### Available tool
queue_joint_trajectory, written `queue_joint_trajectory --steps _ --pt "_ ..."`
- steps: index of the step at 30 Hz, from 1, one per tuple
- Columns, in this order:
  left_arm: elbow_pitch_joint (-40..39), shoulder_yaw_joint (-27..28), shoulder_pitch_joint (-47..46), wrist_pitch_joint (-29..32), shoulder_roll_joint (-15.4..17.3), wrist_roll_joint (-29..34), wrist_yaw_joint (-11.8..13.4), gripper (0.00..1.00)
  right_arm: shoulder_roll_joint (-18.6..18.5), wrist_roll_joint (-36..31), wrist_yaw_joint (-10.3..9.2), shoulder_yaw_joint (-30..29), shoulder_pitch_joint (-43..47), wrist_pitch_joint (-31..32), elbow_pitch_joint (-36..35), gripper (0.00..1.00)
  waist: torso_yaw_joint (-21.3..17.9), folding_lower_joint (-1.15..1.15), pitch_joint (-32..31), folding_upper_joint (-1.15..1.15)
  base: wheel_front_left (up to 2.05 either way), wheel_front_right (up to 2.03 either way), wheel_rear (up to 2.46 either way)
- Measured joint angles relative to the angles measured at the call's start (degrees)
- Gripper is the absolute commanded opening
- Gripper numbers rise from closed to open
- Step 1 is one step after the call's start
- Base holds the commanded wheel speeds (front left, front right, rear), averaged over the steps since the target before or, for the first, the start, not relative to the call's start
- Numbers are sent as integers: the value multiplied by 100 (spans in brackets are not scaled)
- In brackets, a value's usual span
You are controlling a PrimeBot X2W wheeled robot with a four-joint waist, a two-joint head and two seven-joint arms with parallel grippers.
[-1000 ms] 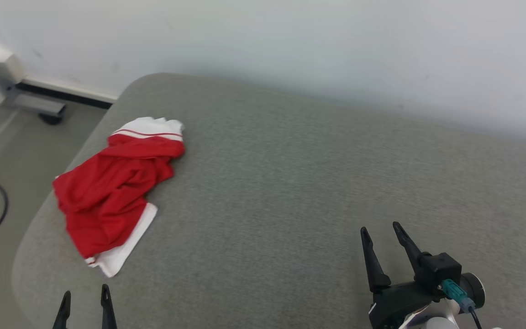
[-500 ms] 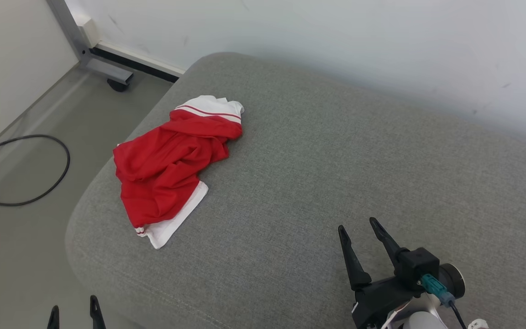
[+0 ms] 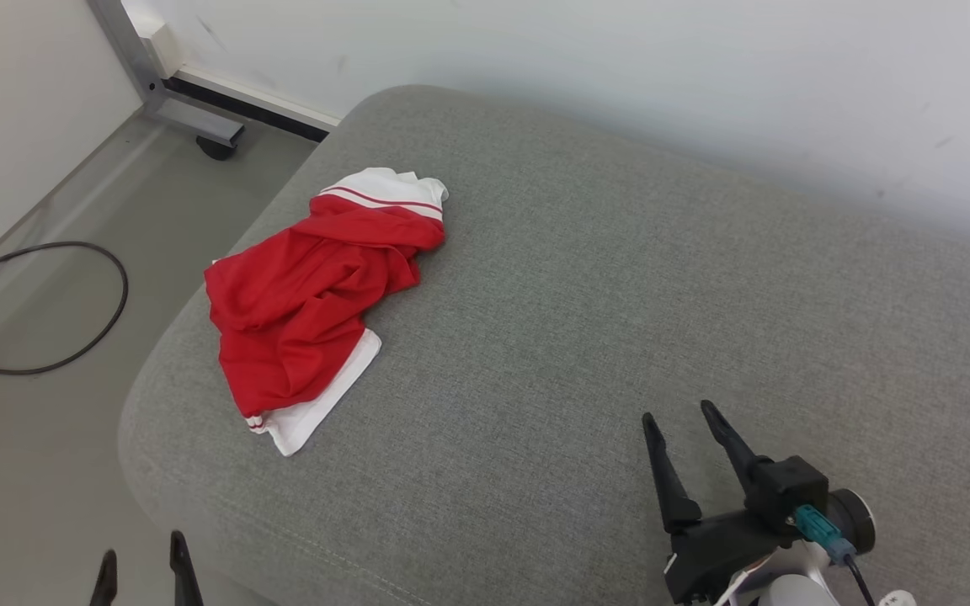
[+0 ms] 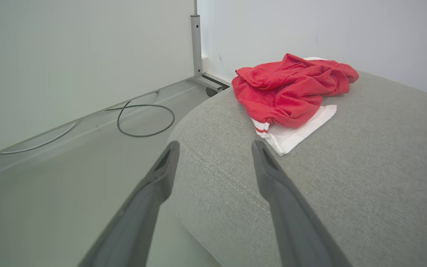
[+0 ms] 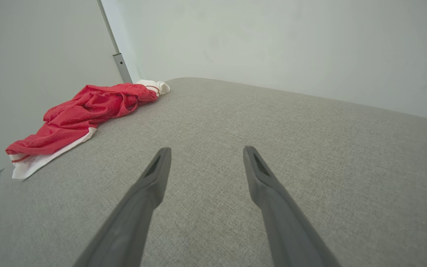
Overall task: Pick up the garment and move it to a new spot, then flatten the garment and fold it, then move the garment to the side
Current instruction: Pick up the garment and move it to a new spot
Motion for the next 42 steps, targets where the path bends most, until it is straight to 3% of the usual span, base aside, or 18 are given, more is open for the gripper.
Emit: queue_joint_trajectory --steps 9,16,25,31,35,42 --pt "432 481 -840 0 55 252 -474 100 -132 -75 0 -75 17 0 -181 100 -192 0 165 0 0 0 0" --pt "664 733 -1698 -1 112 316 -644 100 -326 -71 0 -18 -109 0 -322 100 -454 0 464 0 0 0 0" --pt "1759 488 -2736 -1 679 336 -725 100 -559 -52 0 108 -360 0 -561 100 -871 1 809 1 0 0 0" --pt "2817 104 -3394 66 1085 -314 -731 100 -709 -40 0 144 -486 0 -737 100 -1240 1 993 1 0 0 0" --pt "3418 -313 -3736 561 1500 -824 -736 100 -795 -21 0 119 -521 0 -887 100 -1555 1 1140 0 0 0 0" --pt "4196 -480 -4144 1234 1757 -1187 -692 100 -889 3 0 5 -582 0 -1040 100 -1877 1 1429 1 0 0 0"
